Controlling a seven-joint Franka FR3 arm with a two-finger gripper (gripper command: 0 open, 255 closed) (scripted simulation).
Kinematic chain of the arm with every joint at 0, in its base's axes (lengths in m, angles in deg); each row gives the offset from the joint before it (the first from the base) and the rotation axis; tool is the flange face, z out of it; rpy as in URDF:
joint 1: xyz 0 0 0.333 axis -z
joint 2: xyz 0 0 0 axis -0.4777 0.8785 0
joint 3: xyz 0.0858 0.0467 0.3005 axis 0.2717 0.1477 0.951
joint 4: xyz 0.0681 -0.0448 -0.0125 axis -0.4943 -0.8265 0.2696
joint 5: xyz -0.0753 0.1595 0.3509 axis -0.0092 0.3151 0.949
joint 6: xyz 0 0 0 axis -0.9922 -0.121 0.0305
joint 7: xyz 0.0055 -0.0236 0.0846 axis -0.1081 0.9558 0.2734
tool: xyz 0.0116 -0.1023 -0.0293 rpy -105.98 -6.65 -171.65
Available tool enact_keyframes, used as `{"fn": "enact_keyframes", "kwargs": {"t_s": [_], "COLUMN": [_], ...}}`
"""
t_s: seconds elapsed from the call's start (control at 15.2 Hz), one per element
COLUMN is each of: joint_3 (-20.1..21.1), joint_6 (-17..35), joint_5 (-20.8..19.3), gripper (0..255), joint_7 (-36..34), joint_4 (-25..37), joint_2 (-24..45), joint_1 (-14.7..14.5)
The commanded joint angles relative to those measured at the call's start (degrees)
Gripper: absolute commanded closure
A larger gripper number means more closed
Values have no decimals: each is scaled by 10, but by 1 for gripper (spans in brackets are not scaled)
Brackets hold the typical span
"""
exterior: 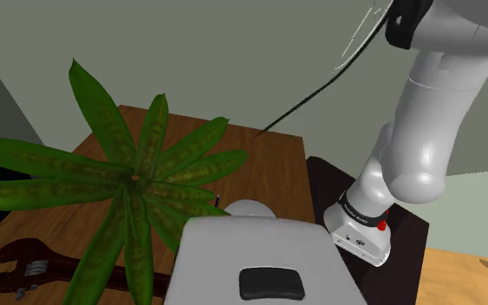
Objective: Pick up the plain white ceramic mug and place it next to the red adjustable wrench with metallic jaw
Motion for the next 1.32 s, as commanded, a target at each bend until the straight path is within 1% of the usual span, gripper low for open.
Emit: {"fn": "enact_keyframes", "kwargs": {"t_s": [0.0, 0.07, 0.53, 1.25], "joint_3": [-36, -63, -69, -89], "joint_6": [-26, -51, 0, 71], "joint_5": [-54, -89, -94, -118], "gripper": [255, 255, 255, 255], "joint_7": [-46, -72, -81, -101], "joint_4": [54, 106, 54, -9], "joint_2": [61, 105, 109, 128], "joint_1": [-86, -152, -142, -143]}}
